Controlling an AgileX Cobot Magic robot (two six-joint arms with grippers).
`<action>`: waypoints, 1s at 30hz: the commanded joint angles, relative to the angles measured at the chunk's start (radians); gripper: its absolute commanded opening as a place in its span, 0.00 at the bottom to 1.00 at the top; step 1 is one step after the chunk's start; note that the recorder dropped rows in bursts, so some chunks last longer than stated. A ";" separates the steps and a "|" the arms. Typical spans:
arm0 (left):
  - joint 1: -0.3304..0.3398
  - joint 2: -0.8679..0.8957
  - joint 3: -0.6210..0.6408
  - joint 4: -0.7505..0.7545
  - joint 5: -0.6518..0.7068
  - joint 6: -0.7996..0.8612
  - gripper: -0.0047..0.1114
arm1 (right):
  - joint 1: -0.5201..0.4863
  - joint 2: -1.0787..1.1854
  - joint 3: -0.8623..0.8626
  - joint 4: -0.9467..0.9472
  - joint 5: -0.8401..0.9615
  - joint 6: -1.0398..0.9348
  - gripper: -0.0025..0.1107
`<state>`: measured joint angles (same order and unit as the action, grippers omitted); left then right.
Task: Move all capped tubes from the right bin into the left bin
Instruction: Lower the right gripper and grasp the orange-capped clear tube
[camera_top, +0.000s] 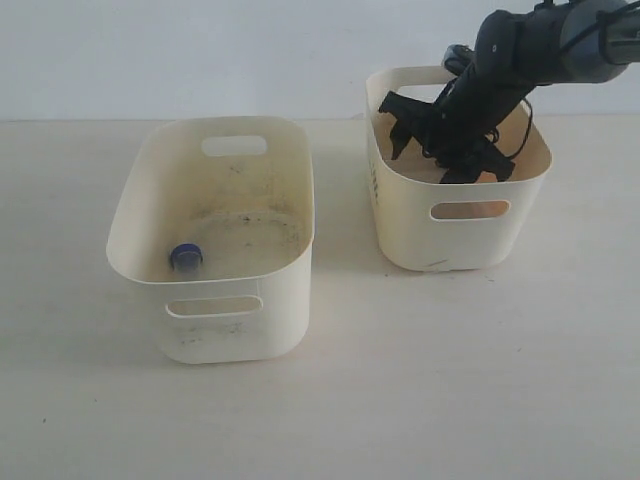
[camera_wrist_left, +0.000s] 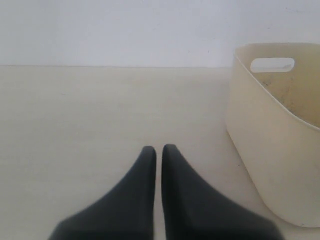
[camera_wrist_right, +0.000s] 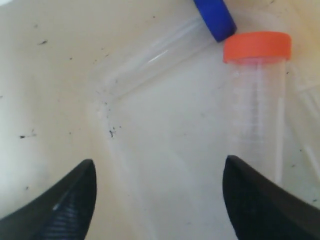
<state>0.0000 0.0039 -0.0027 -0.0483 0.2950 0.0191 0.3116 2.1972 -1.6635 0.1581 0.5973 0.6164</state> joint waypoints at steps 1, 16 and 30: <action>-0.004 -0.004 0.003 -0.009 0.001 -0.002 0.08 | -0.003 0.000 -0.077 -0.072 0.109 0.000 0.62; -0.004 -0.004 0.003 -0.009 0.001 -0.002 0.08 | -0.003 0.026 -0.133 -0.153 0.259 0.052 0.62; -0.004 -0.004 0.003 -0.009 0.001 -0.002 0.08 | -0.003 0.060 -0.133 -0.158 0.266 0.059 0.62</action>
<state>0.0000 0.0039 -0.0027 -0.0483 0.2950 0.0191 0.3116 2.2508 -1.7907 0.0229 0.8530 0.6769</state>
